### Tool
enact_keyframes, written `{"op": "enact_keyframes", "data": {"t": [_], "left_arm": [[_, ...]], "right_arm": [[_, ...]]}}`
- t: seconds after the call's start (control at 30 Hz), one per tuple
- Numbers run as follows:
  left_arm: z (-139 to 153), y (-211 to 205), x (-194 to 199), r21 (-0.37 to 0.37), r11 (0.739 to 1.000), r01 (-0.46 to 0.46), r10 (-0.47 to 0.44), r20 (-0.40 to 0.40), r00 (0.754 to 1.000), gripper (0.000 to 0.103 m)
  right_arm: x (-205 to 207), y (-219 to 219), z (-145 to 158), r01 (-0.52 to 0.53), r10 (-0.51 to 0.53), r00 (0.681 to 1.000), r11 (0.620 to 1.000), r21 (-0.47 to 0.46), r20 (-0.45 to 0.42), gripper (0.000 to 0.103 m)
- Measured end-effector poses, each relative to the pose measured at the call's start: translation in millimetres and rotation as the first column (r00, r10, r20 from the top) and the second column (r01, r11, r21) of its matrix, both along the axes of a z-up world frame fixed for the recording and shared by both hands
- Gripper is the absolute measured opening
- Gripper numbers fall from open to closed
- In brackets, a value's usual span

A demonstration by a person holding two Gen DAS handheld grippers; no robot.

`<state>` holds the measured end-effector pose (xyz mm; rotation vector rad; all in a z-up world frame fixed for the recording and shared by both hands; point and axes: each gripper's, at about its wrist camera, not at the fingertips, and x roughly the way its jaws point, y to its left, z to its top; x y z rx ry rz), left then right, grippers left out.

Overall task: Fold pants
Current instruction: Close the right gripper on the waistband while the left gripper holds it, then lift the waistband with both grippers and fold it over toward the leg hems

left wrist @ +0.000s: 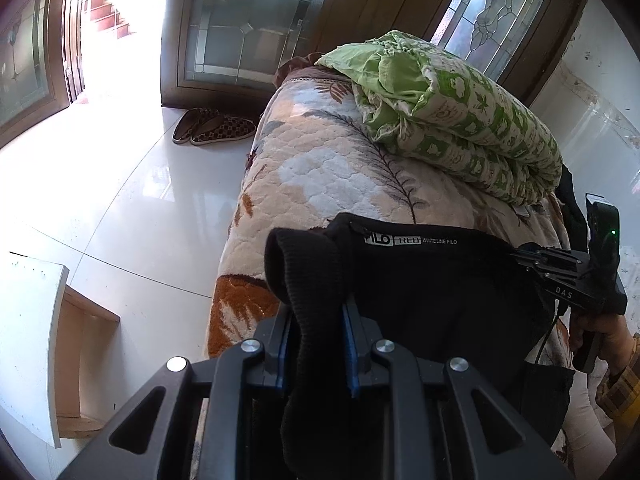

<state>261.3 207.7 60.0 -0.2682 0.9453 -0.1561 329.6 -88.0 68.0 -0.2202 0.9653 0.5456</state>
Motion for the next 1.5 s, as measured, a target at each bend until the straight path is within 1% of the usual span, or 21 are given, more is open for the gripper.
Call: {"op": "enact_keyframes", "data": {"t": [0.23,0.33,0.4,0.47,0.67,0.73,0.83,0.93,1.03,1.13,1.2,1.3,1.37,1.43,1.47,1.5], "left_arm": [[22.7,-9.6,-25.2,-0.01,0.999,0.052,-0.051,0.062,0.997,0.023],[31.0,-12.5,-44.2,-0.012,0.997,0.079,-0.077,0.09,0.993,0.023],[33.1,-13.9,-57.6,-0.027,0.995,0.094,-0.091,0.097,0.991,0.023],[33.9,-16.2,-72.8,-0.022,0.993,0.112,-0.11,0.099,0.989,0.023],[35.6,-23.2,-118.8,-0.011,0.987,0.16,-0.158,0.095,0.983,0.023],[32.3,-23.2,-132.0,-0.013,0.986,0.164,-0.162,0.084,0.983,0.023],[17.6,-20.7,-147.2,-0.023,0.987,0.159,-0.159,0.027,0.987,0.025],[1.2,-20.0,-156.6,0.0,0.988,0.156,-0.156,-0.039,0.987,0.03],[-10.1,-20.1,-161.5,0.033,0.989,0.144,-0.141,-0.095,0.986,0.036],[-11.8,-19.6,-165.8,0.063,0.989,0.131,-0.123,-0.117,0.985,0.036],[-12.9,-16.9,-172.2,0.063,0.991,0.121,-0.112,-0.121,0.986,0.036],[-14.8,-13.5,-180.3,0.108,0.988,0.107,-0.094,-0.125,0.988,0.039],[-17.3,-12.5,-183.0,0.164,0.982,0.095,-0.075,-0.128,0.989,0.042],[-23.6,-14.2,-182.8,0.276,0.958,0.08,-0.041,-0.145,0.989,0.043],[-28.1,-13.0,-182.0,0.343,0.937,0.062,-0.008,-0.156,0.988,0.043],[-31.4,-9.1,-181.3,0.378,0.925,0.045,0.02,-0.167,0.986,0.043]], "right_arm": [[-27.1,-11.0,11.0,0.009,-0.009,1.0,0.998,0.056,-0.004,0.011],[-50.9,-17.1,20.9,0.005,-0.005,1.0,0.997,0.073,0.001,0.011],[-69.3,-22.3,26.5,0.0,0.001,1.0,0.996,0.089,-0.002,0.011],[-87.3,-27.8,30.5,-0.007,0.008,1.0,0.995,0.102,-0.008,0.011],[-146.0,-47.3,30.0,-0.002,0.01,0.999,0.987,0.16,-0.044,0.011],[-164.9,-50.7,23.0,0.001,0.011,0.998,0.984,0.176,-0.065,0.011],[-193.1,-51.8,5.4,0.012,0.011,0.994,0.979,0.204,-0.111,0.011],[-222.7,-53.7,-11.4,0.032,0.005,0.988,0.972,0.233,-0.154,0.011],[-245.6,-58.2,-26.1,0.078,-0.023,0.981,0.957,0.28,-0.195,0.011],[-260.5,-55.9,-39.9,0.117,-0.055,0.974,0.952,0.283,-0.219,0.011],[-268.0,-53.2,-43.0,0.127,-0.06,0.972,0.948,0.292,-0.226,0.011],[-273.9,-48.0,-38.2,0.117,-0.053,0.976,0.947,0.298,-0.212,0.011],[-277.1,-46.3,-34.5,0.116,-0.051,0.977,0.943,0.312,-0.208,0.011],[-281.5,-43.4,-35.1,0.116,-0.05,0.976,0.942,0.315,-0.21,0.011],[-283.0,-41.9,-37.2,0.117,-0.05,0.975,0.943,0.312,-0.215,0.012],[-284.8,-40.7,-40.8,0.12,-0.053,0.974,0.945,0.305,-0.22,0.012]]}}
